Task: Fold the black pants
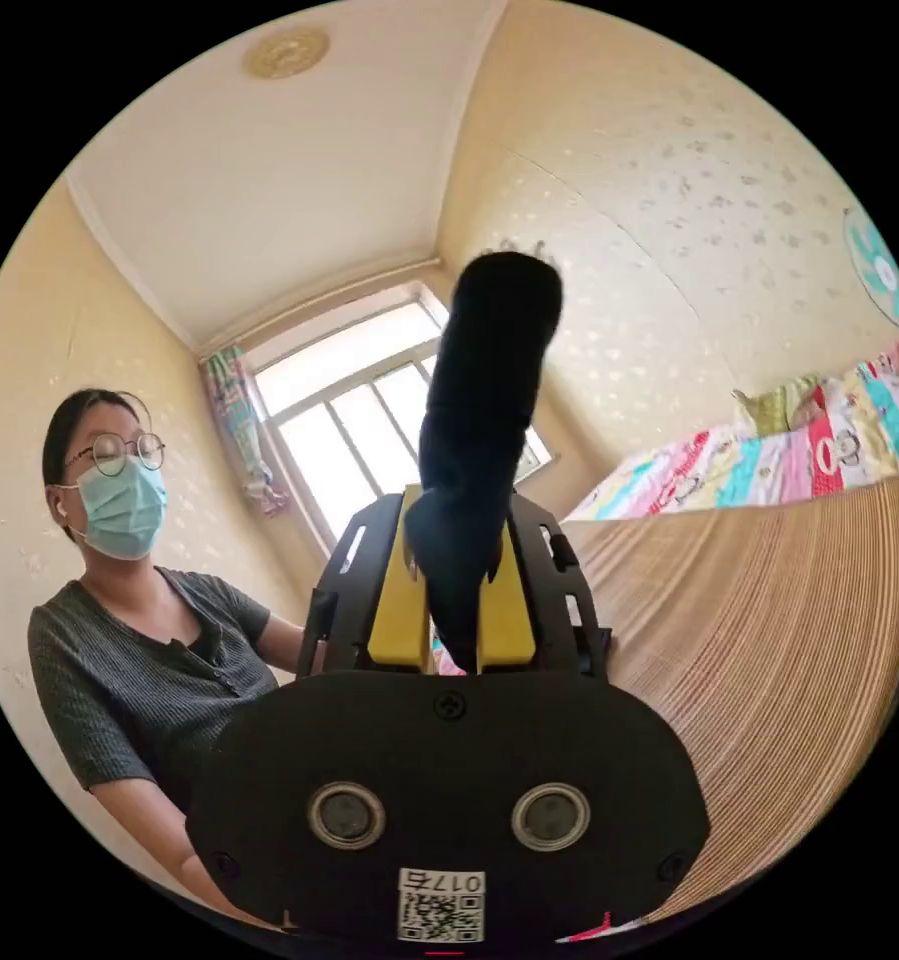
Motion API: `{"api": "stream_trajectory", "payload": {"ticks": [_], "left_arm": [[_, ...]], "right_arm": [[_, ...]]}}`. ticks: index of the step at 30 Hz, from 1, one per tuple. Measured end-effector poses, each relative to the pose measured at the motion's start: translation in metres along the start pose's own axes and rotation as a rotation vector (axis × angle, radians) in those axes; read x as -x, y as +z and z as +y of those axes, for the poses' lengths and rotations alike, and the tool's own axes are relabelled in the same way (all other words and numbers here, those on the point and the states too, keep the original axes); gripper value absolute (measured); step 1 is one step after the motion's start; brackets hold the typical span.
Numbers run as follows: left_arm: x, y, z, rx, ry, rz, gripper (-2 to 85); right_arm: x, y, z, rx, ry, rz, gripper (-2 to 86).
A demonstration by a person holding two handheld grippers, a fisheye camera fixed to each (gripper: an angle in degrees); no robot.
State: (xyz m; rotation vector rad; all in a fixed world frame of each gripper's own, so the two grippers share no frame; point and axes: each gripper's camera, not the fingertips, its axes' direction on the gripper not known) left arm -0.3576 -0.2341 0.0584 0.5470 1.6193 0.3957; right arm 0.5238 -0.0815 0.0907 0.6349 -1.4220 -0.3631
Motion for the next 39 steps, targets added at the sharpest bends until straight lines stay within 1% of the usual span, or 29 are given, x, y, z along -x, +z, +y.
{"api": "stream_trajectory", "payload": {"ticks": [1, 2, 3, 4, 5, 6, 7, 8, 9, 11, 12, 14, 16, 18, 20, 21, 22, 24, 26, 28, 30, 32, 34, 36, 38, 39], "left_arm": [[-0.058, -0.006, -0.025, 0.008, 0.130, -0.058, 1.6], [-0.117, -0.010, -0.043, 0.006, 0.247, -0.150, 1.8], [-0.145, -0.012, -0.050, -0.007, 0.291, -0.203, 2.0], [-0.197, -0.016, -0.060, -0.036, 0.371, -0.300, 2.3], [-0.246, -0.019, -0.063, -0.078, 0.458, -0.395, 2.5], [-0.268, -0.020, -0.062, -0.110, 0.491, -0.446, 2.5], [-0.308, -0.025, -0.058, -0.199, 0.524, -0.544, 2.4], [-0.341, -0.029, -0.053, -0.273, 0.545, -0.594, 2.4], [-0.355, -0.031, -0.050, -0.298, 0.560, -0.607, 2.3], [-0.397, -0.039, -0.042, -0.347, 0.595, -0.656, 2.2], [-0.404, -0.043, -0.040, -0.362, 0.584, -0.670, 2.2], [-0.431, -0.062, -0.027, -0.431, 0.573, -0.672, 1.9], [-0.452, -0.075, -0.016, -0.469, 0.610, -0.657, 1.9], [-0.478, -0.085, -0.007, -0.491, 0.671, -0.630, 2.1], [-0.517, -0.081, 0.001, -0.537, 0.790, -0.632, 2.6], [-0.527, -0.079, 0.003, -0.555, 0.829, -0.645, 2.8], [-0.549, -0.073, 0.006, -0.602, 0.912, -0.685, 3.2], [-0.580, -0.069, 0.006, -0.666, 1.016, -0.727, 3.5], [-0.613, -0.068, -0.004, -0.675, 1.106, -0.735, 3.8], [-0.626, -0.073, -0.019, -0.634, 1.085, -0.708, 3.8], [-0.623, -0.082, -0.036, -0.549, 0.978, -0.636, 3.9], [-0.590, -0.100, -0.044, -0.455, 0.777, -0.486, 4.0], [-0.555, -0.107, -0.037, -0.394, 0.673, -0.424, 3.9], [-0.515, -0.105, -0.026, -0.333, 0.625, -0.453, 3.9], [-0.449, -0.090, -0.022, -0.308, 0.553, -0.634, 3.9], [-0.429, -0.087, -0.024, -0.318, 0.519, -0.680, 3.9]], "right_arm": [[0.032, 0.007, -0.038, 0.011, -0.080, 0.018, 8.4], [0.050, 0.012, -0.055, 0.020, -0.125, 0.049, 8.7], [0.086, 0.022, -0.084, 0.038, -0.206, 0.138, 9.5], [0.118, 0.032, -0.106, 0.037, -0.229, 0.232, 10.7], [0.132, 0.037, -0.114, 0.030, -0.222, 0.277, 11.5], [0.156, 0.047, -0.126, 0.016, -0.183, 0.364, 13.3], [0.179, 0.057, -0.132, 0.014, -0.153, 0.433, 15.3], [0.189, 0.063, -0.132, 0.021, -0.157, 0.459, 15.7], [0.210, 0.077, -0.129, 0.060, -0.205, 0.496, 16.5], [0.240, 0.095, -0.116, 0.121, -0.324, 0.499, 14.6], [0.260, 0.103, -0.106, 0.146, -0.403, 0.483, 11.9], [0.284, 0.104, -0.097, 0.139, -0.437, 0.482, 9.7], [0.320, 0.089, -0.099, 0.096, -0.492, 0.375, 7.3], [0.353, 0.080, -0.117, 0.067, -0.516, 0.349, 5.9], [0.398, 0.079, -0.139, -0.005, -0.599, 0.435, 5.2], [0.432, 0.086, -0.154, -0.054, -0.683, 0.530, 5.0], [0.465, 0.095, -0.172, -0.088, -0.761, 0.617, 4.8], [0.509, 0.104, -0.199, -0.122, -0.867, 0.675, 4.9], [0.543, 0.111, -0.226, -0.125, -0.935, 0.691, 5.2], [0.566, 0.126, -0.255, -0.042, -0.960, 0.720, 5.8], [0.564, 0.137, -0.263, 0.002, -0.942, 0.751, 6.1], [0.545, 0.139, -0.254, -0.031, -0.884, 0.710, 6.5], [0.501, 0.143, -0.225, -0.023, -0.814, 0.656, 6.7], [0.462, 0.151, -0.203, 0.020, -0.770, 0.661, 6.6], [0.415, 0.169, -0.192, 0.098, -0.788, 0.737, 6.4], [0.372, 0.185, -0.195, 0.155, -0.792, 0.793, 6.3]]}}
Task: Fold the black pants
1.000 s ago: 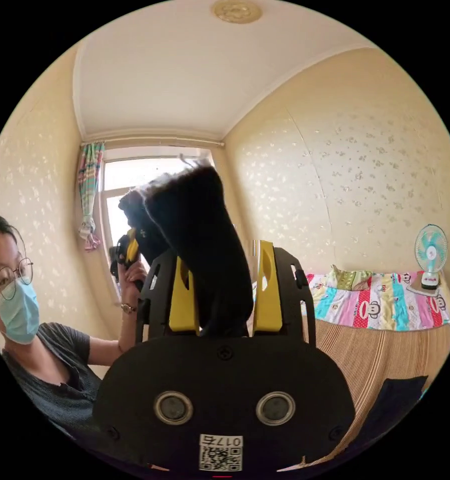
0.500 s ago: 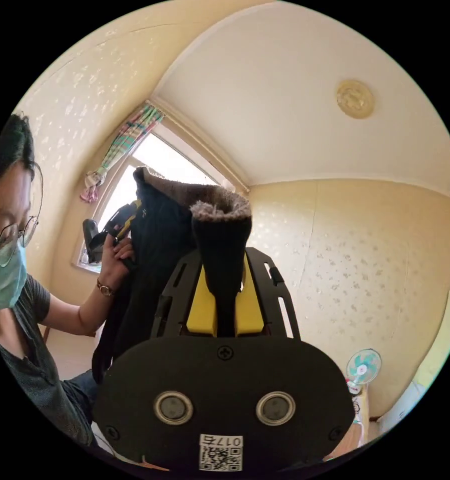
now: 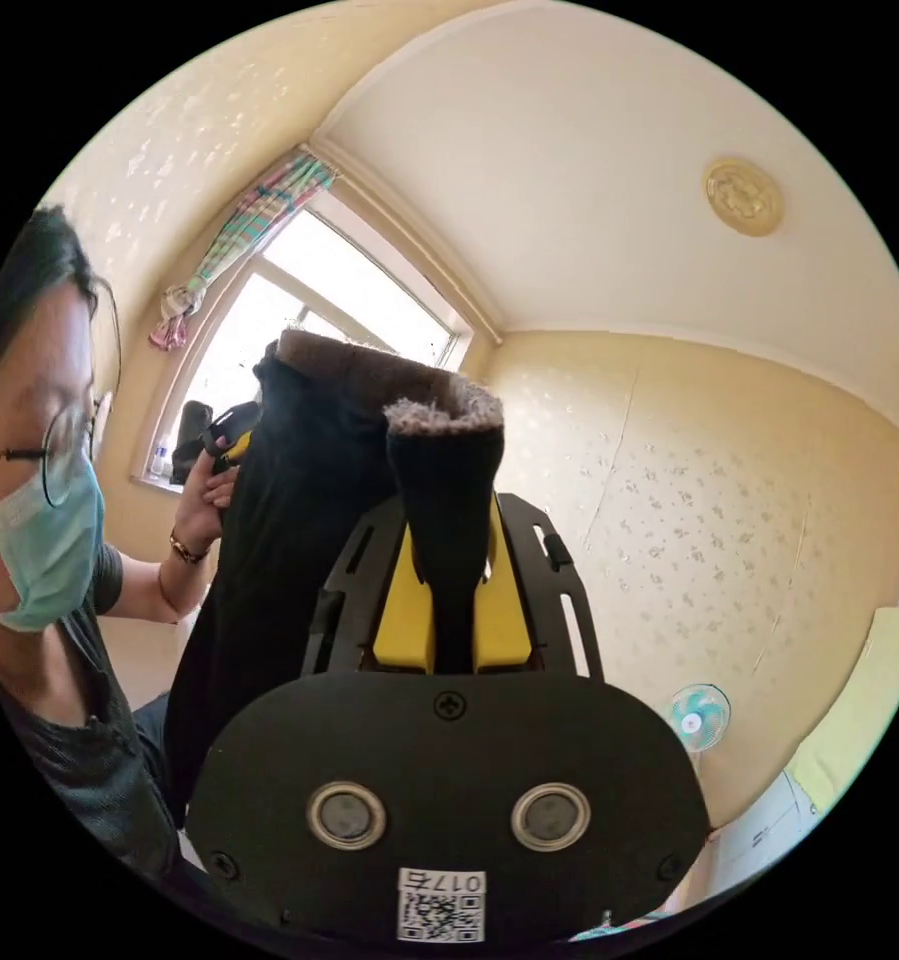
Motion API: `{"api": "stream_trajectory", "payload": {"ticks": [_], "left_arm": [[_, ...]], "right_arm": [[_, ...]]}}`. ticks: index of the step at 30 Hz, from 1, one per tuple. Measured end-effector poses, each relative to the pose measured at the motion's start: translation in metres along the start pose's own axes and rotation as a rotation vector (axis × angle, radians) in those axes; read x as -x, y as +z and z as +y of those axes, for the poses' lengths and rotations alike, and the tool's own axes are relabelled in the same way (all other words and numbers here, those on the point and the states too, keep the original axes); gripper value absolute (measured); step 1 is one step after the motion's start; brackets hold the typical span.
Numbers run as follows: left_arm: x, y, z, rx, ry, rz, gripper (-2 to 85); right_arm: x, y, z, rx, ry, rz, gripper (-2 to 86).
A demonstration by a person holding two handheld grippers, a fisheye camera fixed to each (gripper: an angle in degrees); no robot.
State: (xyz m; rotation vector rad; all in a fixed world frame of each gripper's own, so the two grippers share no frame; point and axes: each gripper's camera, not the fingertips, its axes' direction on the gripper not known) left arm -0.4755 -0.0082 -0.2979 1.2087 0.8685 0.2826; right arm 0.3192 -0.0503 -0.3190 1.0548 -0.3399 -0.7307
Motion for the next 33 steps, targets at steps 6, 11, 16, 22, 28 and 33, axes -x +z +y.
{"api": "stream_trajectory", "payload": {"ticks": [6, 11, 16, 22, 28, 33], "left_arm": [[0.217, 0.255, 0.017, 0.263, -0.252, -0.264, 4.3], [0.365, 0.316, 0.161, 0.651, -0.646, -0.147, 5.0], [0.362, 0.254, 0.367, 1.106, -0.606, -0.114, 5.8], [0.287, 0.138, 0.530, 1.257, -0.690, -0.245, 7.9], [0.260, 0.085, 0.564, 0.957, -1.003, -0.242, 11.4], [0.229, 0.087, 0.566, 0.988, -0.888, -0.350, 11.4]], "right_arm": [[-0.238, 0.320, 0.064, 0.450, 0.533, 0.018, 7.2], [-0.279, 0.390, 0.191, 0.477, 0.857, 0.212, 5.0], [-0.143, 0.434, 0.373, 0.833, 0.531, -0.130, 4.1], [0.031, 0.383, 0.567, 1.098, 0.711, -0.380, 7.6], [0.107, 0.352, 0.626, 1.029, 0.988, -0.267, 11.1], [0.125, 0.354, 0.640, 1.019, 1.059, -0.478, 5.6]]}}
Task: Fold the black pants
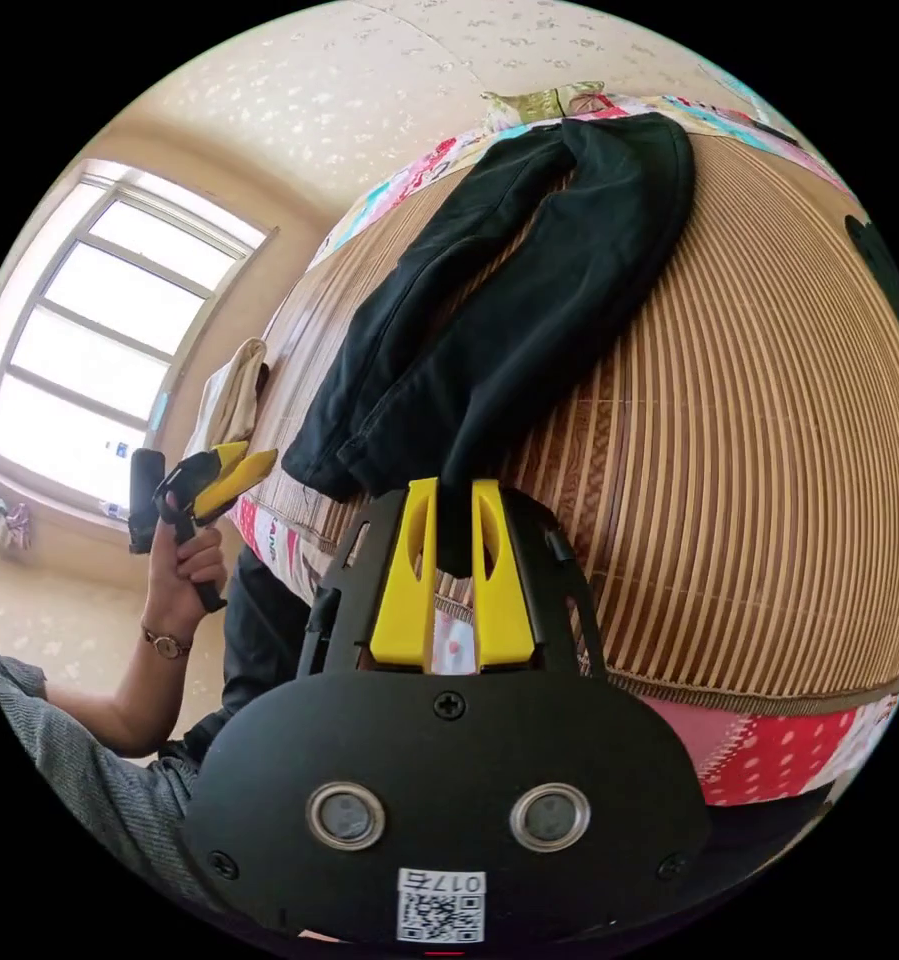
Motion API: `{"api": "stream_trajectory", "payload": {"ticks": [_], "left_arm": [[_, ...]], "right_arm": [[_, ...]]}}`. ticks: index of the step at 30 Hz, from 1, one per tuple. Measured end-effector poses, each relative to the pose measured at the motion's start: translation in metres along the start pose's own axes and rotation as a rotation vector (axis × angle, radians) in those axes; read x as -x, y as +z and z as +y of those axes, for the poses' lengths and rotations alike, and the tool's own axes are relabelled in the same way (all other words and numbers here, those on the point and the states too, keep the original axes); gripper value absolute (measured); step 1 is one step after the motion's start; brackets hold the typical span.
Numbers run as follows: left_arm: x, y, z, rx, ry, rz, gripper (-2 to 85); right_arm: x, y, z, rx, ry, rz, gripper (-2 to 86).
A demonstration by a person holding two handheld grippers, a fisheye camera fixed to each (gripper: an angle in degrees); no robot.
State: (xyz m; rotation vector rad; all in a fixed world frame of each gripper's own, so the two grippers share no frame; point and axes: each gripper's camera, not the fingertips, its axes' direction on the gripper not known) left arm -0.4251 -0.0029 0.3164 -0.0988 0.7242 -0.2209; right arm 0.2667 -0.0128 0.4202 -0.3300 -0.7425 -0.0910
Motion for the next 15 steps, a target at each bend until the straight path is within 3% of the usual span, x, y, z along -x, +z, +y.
{"api": "stream_trajectory", "payload": {"ticks": [3, 7, 10, 15], "left_arm": [[-0.010, -0.010, 0.000, -0.018, 0.072, -0.063, 11.5], [-0.011, -0.002, -0.016, -0.015, 0.096, -0.144, 12.0], [0.000, 0.024, -0.030, 0.023, 0.063, -0.277, 11.7], [0.024, 0.044, -0.029, 0.057, -0.048, -0.074, 11.3]], "right_arm": [[-0.027, -0.054, 0.027, -0.020, -0.056, -0.065, 4.3], [-0.078, -0.120, 0.083, -0.039, 0.087, 0.383, 3.8], [-0.097, -0.154, 0.108, -0.143, 0.220, 0.324, 4.0], [-0.094, -0.159, 0.129, -0.192, 0.338, 0.363, 4.0]]}}
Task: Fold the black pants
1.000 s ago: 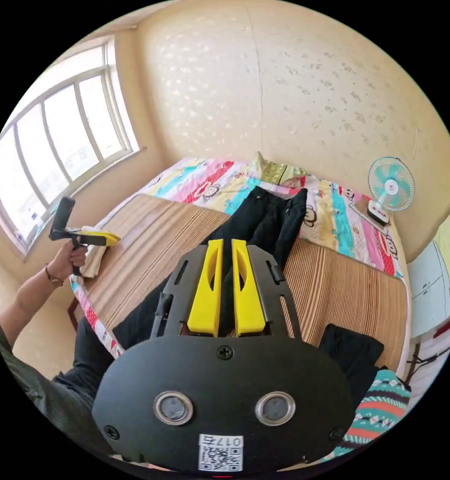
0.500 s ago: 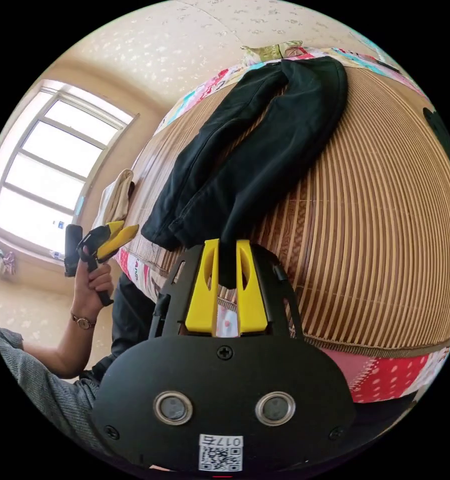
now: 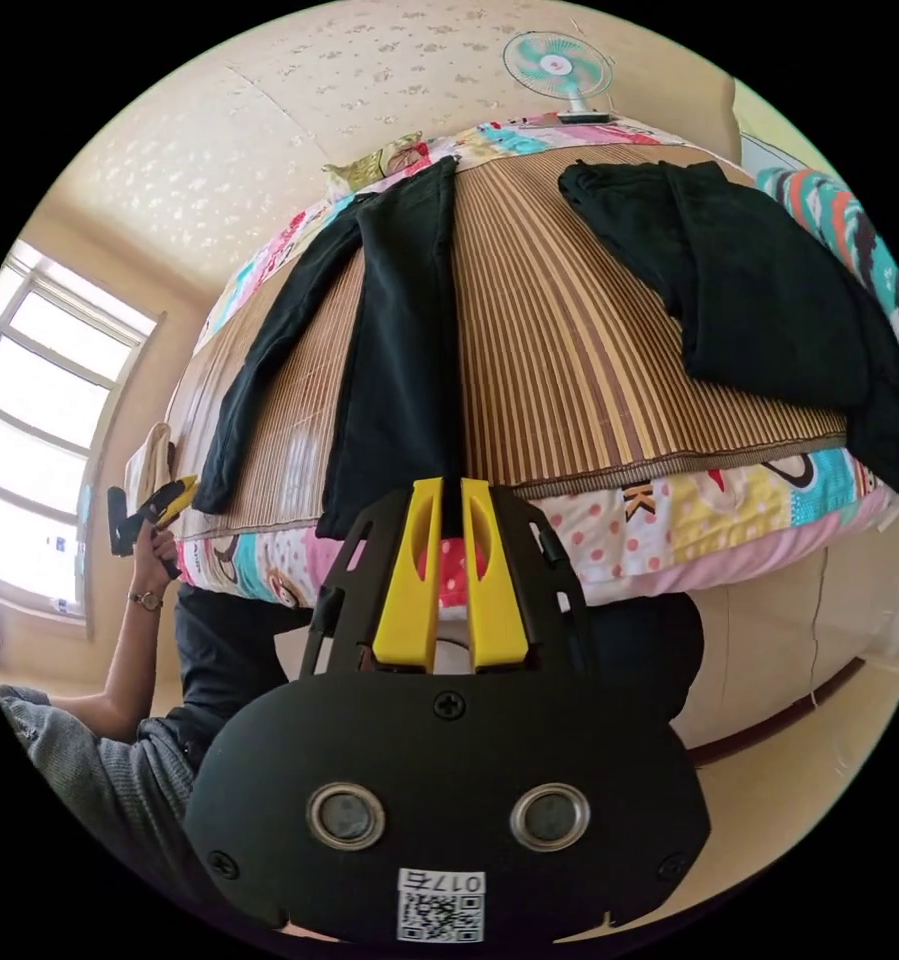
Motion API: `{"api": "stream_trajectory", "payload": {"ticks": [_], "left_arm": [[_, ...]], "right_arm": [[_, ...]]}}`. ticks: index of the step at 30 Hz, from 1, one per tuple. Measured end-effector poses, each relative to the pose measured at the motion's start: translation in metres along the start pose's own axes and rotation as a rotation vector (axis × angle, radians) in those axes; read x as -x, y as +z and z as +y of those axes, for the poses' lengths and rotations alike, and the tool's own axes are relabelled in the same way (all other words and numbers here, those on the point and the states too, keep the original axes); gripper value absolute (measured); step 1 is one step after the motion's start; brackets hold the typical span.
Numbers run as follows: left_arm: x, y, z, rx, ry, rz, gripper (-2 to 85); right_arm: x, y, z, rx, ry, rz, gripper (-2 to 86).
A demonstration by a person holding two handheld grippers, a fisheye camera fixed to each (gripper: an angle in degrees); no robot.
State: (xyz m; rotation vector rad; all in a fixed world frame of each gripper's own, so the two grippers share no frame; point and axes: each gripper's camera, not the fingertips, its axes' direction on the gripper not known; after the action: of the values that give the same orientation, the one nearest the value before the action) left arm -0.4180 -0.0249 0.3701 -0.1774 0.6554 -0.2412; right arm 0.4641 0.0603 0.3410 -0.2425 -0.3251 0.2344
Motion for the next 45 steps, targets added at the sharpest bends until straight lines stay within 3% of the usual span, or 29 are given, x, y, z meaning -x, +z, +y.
{"api": "stream_trajectory", "payload": {"ticks": [3, 5, 13, 16, 19, 23, 27, 29, 30, 31, 32, 35, 38, 40, 45], "left_arm": [[-0.011, 0.020, 0.007, 0.075, 0.050, -0.014, 6.3], [-0.017, 0.037, 0.016, 0.142, 0.067, 0.083, 5.0], [-0.082, 0.064, 0.110, 0.315, 0.188, 0.255, 4.0], [-0.077, 0.071, 0.141, 0.385, 0.100, 0.283, 4.1], [-0.060, 0.060, 0.153, 0.350, 0.000, 0.301, 4.5], [-0.065, 0.015, 0.151, 0.213, 0.071, 0.086, 4.8], [-0.092, -0.021, 0.147, 0.095, 0.200, 0.085, 4.7], [-0.117, -0.030, 0.145, 0.087, 0.266, 0.250, 4.0], [-0.125, -0.031, 0.145, 0.087, 0.289, 0.300, 3.8], [-0.141, -0.030, 0.147, 0.090, 0.336, 0.382, 2.8], [-0.159, -0.026, 0.149, 0.102, 0.374, 0.425, 2.0], [-0.197, 0.001, 0.143, 0.153, 0.394, 0.478, 4.0], [-0.219, 0.043, 0.122, 0.222, 0.358, 0.573, 8.2], [-0.224, 0.071, 0.105, 0.269, 0.352, 0.511, 9.8], [-0.207, 0.138, 0.091, 0.451, 0.282, 0.383, 12.2]], "right_arm": [[0.014, -0.002, 0.015, -0.026, -0.006, 0.205, 3.8], [0.022, 0.001, 0.019, -0.023, -0.035, 0.272, 3.3], [-0.036, -0.034, 0.051, -0.236, 0.196, -0.091, 5.8], [-0.055, -0.023, 0.055, -0.118, 0.180, -0.145, 7.9], [-0.058, -0.002, 0.062, 0.036, 0.136, -0.198, 10.1], [-0.050, 0.009, 0.076, 0.109, 0.086, -0.247, 9.4], [-0.063, 0.011, 0.087, 0.166, 0.123, -0.388, 5.0], [-0.043, -0.014, 0.085, 0.152, 0.059, -0.154, 4.0], [-0.011, -0.038, 0.084, 0.123, -0.048, 0.070, 3.6], [0.023, -0.066, 0.085, 0.055, -0.150, 0.163, 3.4], [0.039, -0.081, 0.086, 0.007, -0.199, 0.145, 3.3], [0.115, -0.130, 0.094, -0.137, -0.419, -0.167, 3.0], [0.192, -0.111, 0.102, -0.036, -0.665, -0.232, 2.9], [0.234, -0.067, 0.111, 0.067, -0.780, -0.261, 2.9], [0.263, 0.011, 0.122, 0.189, -0.814, -0.410, 2.9]]}}
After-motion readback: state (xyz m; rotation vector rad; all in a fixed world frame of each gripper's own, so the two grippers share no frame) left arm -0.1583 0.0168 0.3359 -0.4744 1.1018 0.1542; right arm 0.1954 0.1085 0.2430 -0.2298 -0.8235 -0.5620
